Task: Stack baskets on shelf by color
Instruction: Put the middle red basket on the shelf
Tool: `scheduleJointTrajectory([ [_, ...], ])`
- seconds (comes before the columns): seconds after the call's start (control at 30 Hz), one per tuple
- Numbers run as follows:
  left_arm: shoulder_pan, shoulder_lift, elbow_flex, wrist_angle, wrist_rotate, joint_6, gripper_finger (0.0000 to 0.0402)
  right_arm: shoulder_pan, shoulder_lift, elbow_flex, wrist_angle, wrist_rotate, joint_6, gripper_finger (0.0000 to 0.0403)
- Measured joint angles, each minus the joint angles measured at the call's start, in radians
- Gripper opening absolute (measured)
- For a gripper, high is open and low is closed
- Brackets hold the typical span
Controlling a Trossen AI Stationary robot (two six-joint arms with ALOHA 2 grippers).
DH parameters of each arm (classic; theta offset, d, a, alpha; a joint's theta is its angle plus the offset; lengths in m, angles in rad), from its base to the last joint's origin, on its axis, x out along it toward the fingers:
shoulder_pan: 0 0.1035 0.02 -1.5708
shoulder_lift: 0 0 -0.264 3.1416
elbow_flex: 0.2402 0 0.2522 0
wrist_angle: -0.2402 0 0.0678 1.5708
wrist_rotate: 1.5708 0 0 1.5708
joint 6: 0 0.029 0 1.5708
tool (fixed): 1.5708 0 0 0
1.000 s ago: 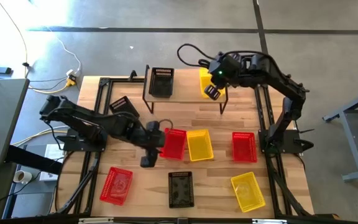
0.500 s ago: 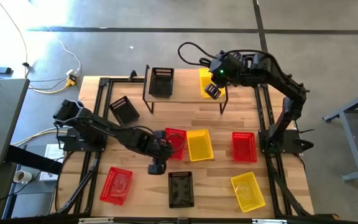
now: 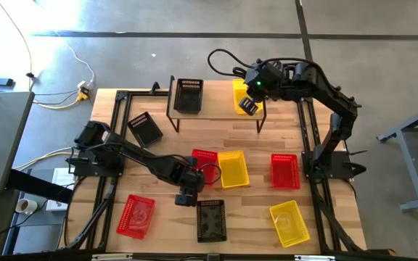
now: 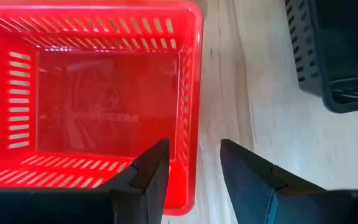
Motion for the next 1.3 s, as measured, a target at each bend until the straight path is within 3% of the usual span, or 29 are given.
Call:
scheduleJointTrajectory([
  [0.27,0.014,0.036,0.000,0.007,-0.004,-0.010,0.0120,0.000,0.000,0.000,0.000,0.001,-0.002,0.0066],
  [0.57,0.021,0.043,0.000,0.020,0.038,-0.043,0.0011,0.000,0.000,0.000,0.000,0.001,-0.007,0.0066],
  [0.9,0.021,0.000,0.005,-0.004,0.063,-0.100,0.0006,0.000,0.000,0.000,0.000,0.001,-0.011,0.0066],
  [1.3,0.051,-0.134,0.101,-0.087,0.049,-0.125,0.0002,0.000,0.001,-0.001,-0.001,0.001,-0.026,0.0066],
])
